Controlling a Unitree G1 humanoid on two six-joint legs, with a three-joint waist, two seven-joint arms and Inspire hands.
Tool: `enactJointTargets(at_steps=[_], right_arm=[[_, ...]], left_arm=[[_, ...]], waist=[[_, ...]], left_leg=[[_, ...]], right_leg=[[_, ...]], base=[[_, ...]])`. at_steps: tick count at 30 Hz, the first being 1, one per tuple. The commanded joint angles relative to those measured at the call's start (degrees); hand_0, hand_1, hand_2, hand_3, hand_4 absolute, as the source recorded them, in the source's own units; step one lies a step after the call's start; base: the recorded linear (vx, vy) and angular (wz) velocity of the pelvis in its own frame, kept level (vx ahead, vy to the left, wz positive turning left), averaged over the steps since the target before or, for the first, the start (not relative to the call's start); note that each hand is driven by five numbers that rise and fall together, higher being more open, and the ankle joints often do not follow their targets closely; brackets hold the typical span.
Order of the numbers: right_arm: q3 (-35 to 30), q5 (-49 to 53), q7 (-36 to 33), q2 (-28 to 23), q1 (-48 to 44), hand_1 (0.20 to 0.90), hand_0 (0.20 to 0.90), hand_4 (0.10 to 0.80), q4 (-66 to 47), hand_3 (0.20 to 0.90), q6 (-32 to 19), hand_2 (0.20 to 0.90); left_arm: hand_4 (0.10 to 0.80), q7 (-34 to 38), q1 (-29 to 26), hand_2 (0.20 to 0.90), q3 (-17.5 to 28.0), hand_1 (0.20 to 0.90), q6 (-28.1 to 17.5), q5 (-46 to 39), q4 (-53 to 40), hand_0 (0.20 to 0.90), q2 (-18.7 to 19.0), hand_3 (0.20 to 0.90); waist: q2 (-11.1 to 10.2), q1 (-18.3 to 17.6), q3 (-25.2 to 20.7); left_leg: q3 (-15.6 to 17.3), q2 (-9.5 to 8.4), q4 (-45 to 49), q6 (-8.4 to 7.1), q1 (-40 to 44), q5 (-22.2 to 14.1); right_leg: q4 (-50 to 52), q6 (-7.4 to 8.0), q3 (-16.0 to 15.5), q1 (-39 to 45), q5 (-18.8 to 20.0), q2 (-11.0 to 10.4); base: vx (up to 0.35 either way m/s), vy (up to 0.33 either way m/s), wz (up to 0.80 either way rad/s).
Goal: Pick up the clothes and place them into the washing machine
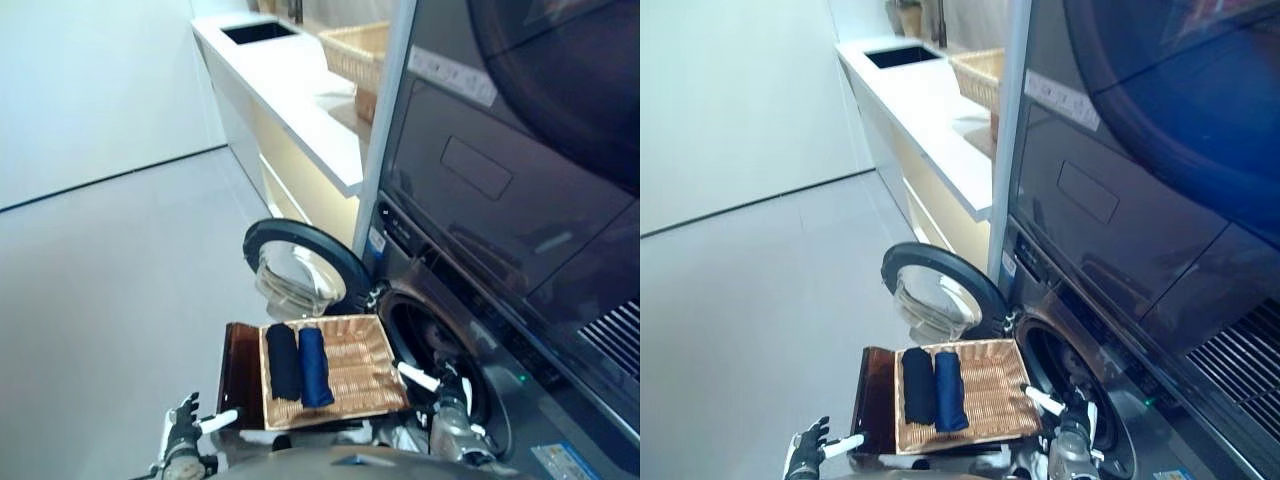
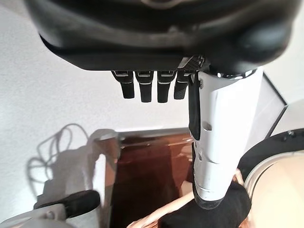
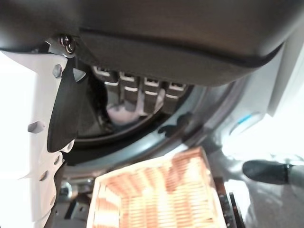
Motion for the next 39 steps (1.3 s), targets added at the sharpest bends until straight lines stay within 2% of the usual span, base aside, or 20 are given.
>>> enactJointTargets(at_steps=[1,3,6,7,9,10,11,15,19,20,22,23,25,26,28,30,31,34,38,39], right_arm=[[-1.6,-1.6,1.2,-0.2,-1.1,0.900,0.900,0.800,-1.8,0.900,-2.3,0.900],[-1.8,-1.3,1.4,-0.1,-0.3,0.900,0.900,0.800,-1.1,0.900,-2.3,0.900],[-1.3,-1.0,1.4,0.2,-0.8,0.900,0.900,0.800,-0.7,0.900,-2.5,0.900],[-1.1,-0.5,1.4,0.1,-1.0,0.900,0.900,0.800,-0.7,0.900,-2.7,0.900],[-0.5,0.9,1.9,0.1,-1.5,0.900,0.900,0.800,-0.4,0.900,-3.3,0.900],[-0.5,1.0,1.9,0.1,-1.5,0.900,0.900,0.800,-0.4,0.900,-3.3,0.900],[0.4,1.7,1.9,0.0,-0.4,0.900,0.900,0.800,-1.2,0.900,-3.5,0.900],[0.9,0.8,2.4,0.1,-0.3,0.900,0.900,0.800,0.3,0.900,-2.9,0.900],[1.1,0.2,2.4,-0.4,0.6,0.900,0.900,0.800,0.5,0.900,-2.8,0.900],[1.4,0.1,2.4,-0.5,0.3,0.900,0.900,0.800,1.7,0.900,-2.9,0.900],[1.7,-0.1,2.4,-0.7,-0.2,0.900,0.900,0.800,2.2,0.900,-2.9,0.900],[1.8,-0.4,2.2,-0.8,-0.3,0.900,0.900,0.800,1.8,0.900,-2.9,0.900],[1.8,-0.8,2.0,-0.7,-0.8,0.900,0.900,0.800,2.5,0.900,-2.5,0.900],[1.8,-0.8,2.0,-0.7,-0.8,0.900,0.900,0.800,2.5,0.900,-2.5,0.900],[1.3,-0.3,1.6,-1.4,-1.2,0.900,0.900,0.800,2.4,0.900,-2.3,0.900],[1.2,0.1,1.5,-1.6,-1.6,0.900,0.900,0.800,2.2,0.900,-2.3,0.900],[1.1,0.2,1.4,-2.1,-2.7,0.900,0.900,0.800,2.3,0.900,-2.0,0.900],[0.9,0.2,1.2,-2.1,-3.9,0.900,0.900,0.800,2.5,0.900,-1.6,0.900],[-0.2,1.2,1.4,-1.8,-5.7,0.900,0.900,0.800,3.2,0.900,-0.8,0.900],[0.5,0.4,1.6,-1.3,-6.0,0.900,0.900,0.800,2.7,0.900,-0.2,0.900]], left_arm=[[0.800,0.0,-2.6,0.900,1.5,0.900,-2.1,2.0,1.2,0.900,2.2,0.900],[0.800,-0.4,-3.0,0.900,1.0,0.900,-2.0,2.5,1.0,0.900,2.2,0.900],[0.800,0.0,-3.9,0.900,1.0,0.900,-2.0,2.3,-0.3,0.900,2.9,0.900],[0.800,-0.1,-4.1,0.900,0.8,0.900,-1.9,2.4,-1.1,0.900,3.0,0.900],[0.800,-0.7,-6.0,0.900,-0.1,0.900,-1.9,3.4,-1.4,0.900,4.0,0.900],[0.800,-0.7,-6.0,0.900,-0.1,0.900,-1.9,3.4,-1.4,0.900,4.0,0.900],[0.800,-0.9,-6.4,0.900,-0.5,0.900,-1.8,3.8,-2.1,0.900,4.4,0.900],[0.800,-0.6,-6.5,0.900,-0.4,0.900,-1.6,3.7,-1.9,0.900,2.9,0.900],[0.800,-1.8,-6.6,0.900,-2.5,0.900,-1.6,3.8,-1.7,0.900,1.4,0.900],[0.800,-2.0,-6.4,0.900,-2.7,0.900,-1.7,3.3,-1.5,0.900,0.9,0.900],[0.800,-2.0,-6.4,0.900,-2.9,0.900,-1.7,3.4,-1.1,0.900,0.5,0.900],[0.800,-2.0,-5.9,0.900,-2.9,0.900,-1.5,3.4,-0.7,0.900,0.1,0.900],[0.800,-1.8,-6.1,0.900,-3.0,0.900,-1.1,3.6,-0.1,0.900,0.2,0.900],[0.800,-1.8,-6.1,0.900,-3.0,0.900,-1.1,3.6,-0.1,0.900,0.2,0.900],[0.800,-1.5,-7.5,0.900,-4.0,0.900,-0.9,3.8,0.1,0.900,0.6,0.900],[0.800,-1.0,-8.0,0.900,-4.3,0.900,-0.9,3.5,0.0,0.900,0.5,0.900],[0.800,-0.7,-8.4,0.900,-4.7,0.900,-0.9,3.2,-0.3,0.900,0.3,0.900],[0.800,-0.5,-9.5,0.900,-5.1,0.900,-0.6,2.8,-0.5,0.900,0.5,0.900],[0.800,-1.0,-9.7,0.900,-4.8,0.900,-0.3,3.5,-0.8,0.900,2.2,0.900],[0.800,-1.3,-9.7,0.900,-4.2,0.900,0.3,4.1,-1.0,0.900,3.3,0.900]], waist=[[-1.8,-0.4,-0.5],[-1.6,-0.8,-0.5],[-1.0,-1.3,1.5],[-0.7,-1.9,1.9],[-1.3,-3.7,2.3],[-1.3,-3.6,2.2],[-2.1,-4.3,1.3],[-2.4,-3.0,-0.7],[-3.6,-3.2,0.3],[-4.2,-2.5,1.5],[-4.5,-2.3,1.8],[-5.1,-2.3,1.4],[-5.2,-2.7,0.3],[-5.3,-2.7,0.4],[-3.2,-3.2,-0.5],[-2.5,-3.1,-0.6],[-1.3,-2.9,-1.2],[-0.7,-3.2,-1.2],[-1.8,-2.3,-0.8],[-2.4,-1.4,-0.8]], left_leg=[[0.3,-3.53,2.7,-1.79,-1.0,-4.9],[-0.2,-3.84,2.9,-1.29,-0.3,-5.3],[0.1,-2.86,3.3,-0.70,0.3,-5.1],[-0.3,-2.51,3.3,-0.81,0.3,-4.6],[-1.9,-3.40,4.1,-0.76,-0.3,-3.8],[-1.8,-3.32,4.1,-0.79,-0.5,-3.7],[-3.3,-4.51,4.7,-0.71,-1.7,-3.4],[-3.2,-4.76,5.2,-1.45,-1.9,-3.6],[-1.9,-4.16,17.1,-2.72,-6.7,-5.2],[-4.4,-4.10,23.4,-3.33,-9.6,-3.4],[-6.3,-3.97,26.3,-3.10,-10.6,-3.1],[-6.4,-1.93,25.3,-2.05,-10.7,-4.0],[-5.2,2.56,18.3,-2.43,-9.3,-3.5],[-5.2,2.53,18.0,-2.46,-9.1,-3.4],[-2.8,8.91,6.7,-6.04,-8.1,3.6],[-3.3,9.33,4.8,-6.81,-7.2,4.4],[-4.4,8.64,2.7,-7.11,-5.0,3.1],[-4.1,7.58,0.9,-7.27,-2.9,2.5],[-2.5,4.89,4.0,-5.64,-2.7,-0.4],[-1.7,3.29,4.9,-4.14,-2.6,-2.2]], right_leg=[[-0.4,1.41,0.0,-0.8,3.5,-3.0],[3.6,1.18,0.4,-1.6,2.9,-3.0],[12.3,0.65,-0.6,-5.0,3.7,-1.6],[14.2,0.08,-0.1,-6.1,2.3,0.9],[13.1,-1.35,4.3,-6.5,-1.1,8.5],[12.9,-1.39,4.3,-6.6,-0.8,8.6],[8.6,-3.57,7.9,-4.8,-1.8,11.4],[1.4,-3.84,8.8,-1.2,-0.6,11.4],[-0.8,-5.15,8.3,1.3,0.1,10.3],[-0.6,-6.47,8.7,1.7,0.3,10.5],[-0.5,-6.89,9.2,1.8,0.5,10.4],[-0.5,-6.44,9.5,1.8,0.4,9.4],[-1.3,-5.56,9.1,1.7,0.0,8.5],[-1.3,-5.58,9.1,1.8,0.0,8.5],[-4.1,-4.39,7.6,2.6,-0.8,7.9],[-5.3,-3.87,7.3,3.1,-0.6,7.5],[-6.4,-2.91,7.3,3.4,-0.2,6.7],[-6.3,-1.97,7.7,3.9,0.1,5.3],[-4.2,-0.29,8.7,4.9,-0.4,1.7],[0.0,0.38,9.2,3.4,-0.9,0.1]], base=[[0.040,0.058,0.04],[0.002,0.050,0.00],[-0.093,0.032,0.07],[-0.086,0.039,0.09],[-0.045,0.018,0.10],[-0.022,-0.013,0.28],[-0.015,-0.041,0.42],[0.005,-0.090,0.68],[-0.063,-0.096,-0.20],[-0.115,-0.056,0.53],[-0.090,0.018,0.43],[-0.057,0.086,0.08],[0.008,0.091,-0.18],[0.022,0.100,-0.04],[0.054,0.168,0.32],[0.081,0.176,0.44],[0.084,0.181,0.41],[0.097,0.208,0.07],[0.163,0.244,-0.19],[0.150,0.279,-0.31]])
